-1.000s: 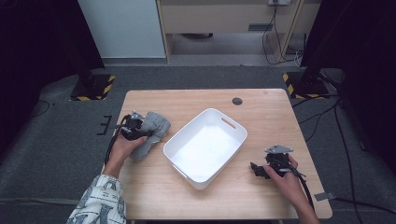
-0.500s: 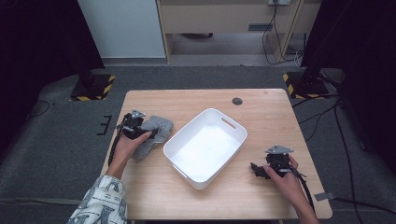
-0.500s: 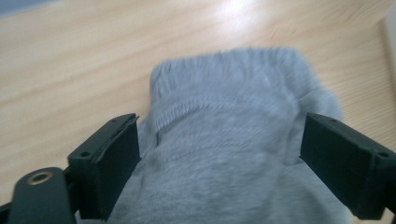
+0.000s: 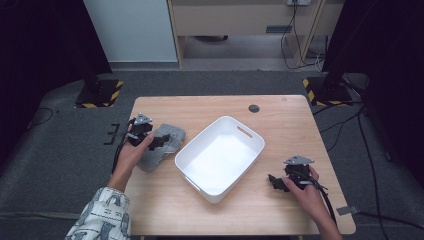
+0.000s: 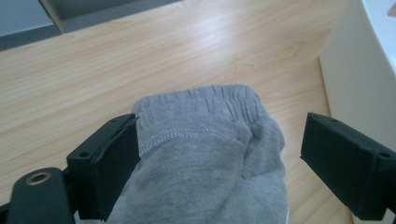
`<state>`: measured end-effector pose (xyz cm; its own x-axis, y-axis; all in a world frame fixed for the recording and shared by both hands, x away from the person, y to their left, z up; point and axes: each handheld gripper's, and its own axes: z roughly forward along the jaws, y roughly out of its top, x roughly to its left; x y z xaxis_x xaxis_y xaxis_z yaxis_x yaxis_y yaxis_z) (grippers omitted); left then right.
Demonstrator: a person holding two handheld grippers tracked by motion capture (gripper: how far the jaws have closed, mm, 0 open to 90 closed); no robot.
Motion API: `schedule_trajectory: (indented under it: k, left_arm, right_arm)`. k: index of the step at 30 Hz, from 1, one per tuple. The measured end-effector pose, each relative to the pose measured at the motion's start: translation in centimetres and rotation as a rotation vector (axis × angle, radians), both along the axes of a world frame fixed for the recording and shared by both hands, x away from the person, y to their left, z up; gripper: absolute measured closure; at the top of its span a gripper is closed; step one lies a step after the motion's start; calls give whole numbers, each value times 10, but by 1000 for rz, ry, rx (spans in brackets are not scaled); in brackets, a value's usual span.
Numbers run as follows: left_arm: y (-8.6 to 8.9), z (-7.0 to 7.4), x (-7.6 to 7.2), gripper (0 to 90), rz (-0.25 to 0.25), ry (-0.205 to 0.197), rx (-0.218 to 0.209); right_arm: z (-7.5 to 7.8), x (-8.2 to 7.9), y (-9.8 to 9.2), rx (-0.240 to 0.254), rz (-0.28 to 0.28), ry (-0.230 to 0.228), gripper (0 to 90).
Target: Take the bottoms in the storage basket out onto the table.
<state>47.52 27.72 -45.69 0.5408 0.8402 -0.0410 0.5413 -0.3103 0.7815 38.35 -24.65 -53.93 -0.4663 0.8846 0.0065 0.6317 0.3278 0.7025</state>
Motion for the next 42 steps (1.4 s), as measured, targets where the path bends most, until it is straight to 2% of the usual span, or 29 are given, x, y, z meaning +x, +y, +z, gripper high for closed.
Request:
schedule_trajectory:
  k: [6, 10, 14, 19, 21, 24, 28, 30, 34, 37, 42]
  left_arm:
    - [2, 4, -7, 133, -10, -1, -12]
    - [4, 14, -15, 152, -15, -29, -36]
    - [7, 20, -23, 161, -20, -43, -36]
    - [7, 24, -27, 166, -23, -28, -27]
    - [5, 25, -29, 263, -39, -12, -28]
    - [-2, 26, -29, 241, -61, 7, 6]
    - [-7, 31, -31, 201, -61, -7, 7]
    - [-11, 33, -33, 191, -56, -13, 36]
    - [-17, 38, -36, 175, -72, -35, 22]
    - [-23, 38, -36, 181, -91, -34, 27]
    - [-32, 40, -37, 221, -117, -48, 11]
  right_arm:
    - [0, 1, 0, 0, -11, -1, 3]
    - [0, 1, 0, -1, -12, -1, 2]
    - [0, 2, 1, 0, -22, -1, 3]
    - [0, 2, 1, 0, -25, -1, 3]
    - [0, 2, 1, 0, -24, -1, 3]
    - [0, 2, 0, 1, -17, 0, 3]
    - [0, 2, 0, 0, -16, 0, 3]
    - [0, 1, 0, -2, -24, -2, 4]
    - [0, -1, -1, -1, -22, -3, 3]
    - [0, -1, -1, -2, -15, -3, 3]
    - [0, -1, -1, -2, -13, -2, 3]
